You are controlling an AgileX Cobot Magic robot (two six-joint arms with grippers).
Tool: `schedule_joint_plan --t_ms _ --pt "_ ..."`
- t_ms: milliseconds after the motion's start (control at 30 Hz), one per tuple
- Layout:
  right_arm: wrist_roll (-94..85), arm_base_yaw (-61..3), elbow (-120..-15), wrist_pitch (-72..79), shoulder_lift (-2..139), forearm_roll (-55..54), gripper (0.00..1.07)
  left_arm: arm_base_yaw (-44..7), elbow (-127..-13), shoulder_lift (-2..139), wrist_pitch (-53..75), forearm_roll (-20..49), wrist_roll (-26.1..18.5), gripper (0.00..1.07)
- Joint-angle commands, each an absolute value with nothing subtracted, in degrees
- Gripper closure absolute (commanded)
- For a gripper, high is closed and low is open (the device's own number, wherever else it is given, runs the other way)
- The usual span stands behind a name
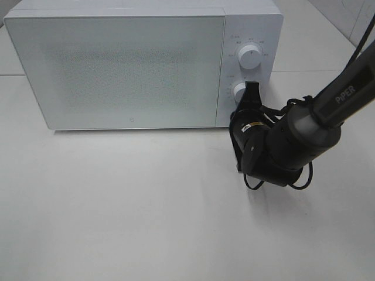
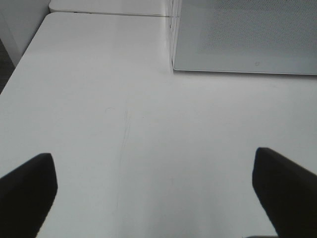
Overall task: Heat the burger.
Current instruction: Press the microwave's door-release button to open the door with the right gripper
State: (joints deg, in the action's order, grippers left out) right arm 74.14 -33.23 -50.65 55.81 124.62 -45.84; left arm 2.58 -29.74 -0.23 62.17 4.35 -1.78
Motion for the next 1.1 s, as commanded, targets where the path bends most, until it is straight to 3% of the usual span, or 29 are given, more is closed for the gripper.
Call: schedule_joint_plan --t_ms 33,1100 --pt "72.88 -32.95 -51.68 58.10 124.62 -45.95 1.07 2.46 -29.62 -1.15 61.42 4.64 -1.72 0.07" --pt "66.18 -31.68 -60.16 63.66 126.28 -48.24 1.07 2.46 -29.62 -1.15 61.42 4.64 -1.72 0.07"
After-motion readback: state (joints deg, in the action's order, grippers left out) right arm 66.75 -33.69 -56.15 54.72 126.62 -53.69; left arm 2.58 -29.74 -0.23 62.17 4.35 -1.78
